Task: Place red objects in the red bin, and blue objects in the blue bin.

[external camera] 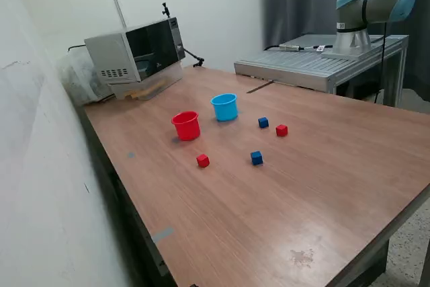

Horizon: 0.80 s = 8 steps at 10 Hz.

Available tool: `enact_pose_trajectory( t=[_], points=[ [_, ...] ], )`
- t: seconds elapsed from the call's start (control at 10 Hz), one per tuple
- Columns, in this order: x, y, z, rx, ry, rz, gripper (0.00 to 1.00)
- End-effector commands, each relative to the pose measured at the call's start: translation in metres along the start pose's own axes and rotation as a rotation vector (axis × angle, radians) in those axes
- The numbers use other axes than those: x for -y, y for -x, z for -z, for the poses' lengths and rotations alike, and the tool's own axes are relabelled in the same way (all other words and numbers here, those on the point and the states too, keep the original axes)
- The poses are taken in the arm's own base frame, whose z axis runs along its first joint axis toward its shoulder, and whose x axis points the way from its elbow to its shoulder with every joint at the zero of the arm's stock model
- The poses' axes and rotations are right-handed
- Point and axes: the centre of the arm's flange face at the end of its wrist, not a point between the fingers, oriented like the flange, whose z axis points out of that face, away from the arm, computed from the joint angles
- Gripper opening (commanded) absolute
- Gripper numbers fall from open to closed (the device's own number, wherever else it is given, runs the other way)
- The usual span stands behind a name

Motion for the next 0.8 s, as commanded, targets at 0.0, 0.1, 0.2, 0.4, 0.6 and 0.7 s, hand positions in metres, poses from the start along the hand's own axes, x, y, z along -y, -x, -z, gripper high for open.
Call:
enact_pose_trajectory(
  t=[0.0,0.1,0.2,0.4,0.6,0.7],
  points=[
    [-0.022,-0.003,-0.006,-0.008,0.05,-0.101,1.0],
    [-0.035,-0.004,-0.015,-0.01,0.064,-0.143,1.0],
    [-0.049,-0.006,-0.027,-0.012,0.068,-0.177,1.0],
    [-0.085,-0.01,-0.067,-0.009,0.049,-0.201,1.0],
    [-0.115,-0.014,-0.106,-0.011,0.061,-0.203,1.0],
    [-0.129,-0.012,-0.127,-0.011,0.059,-0.211,1.0]
  ],
)
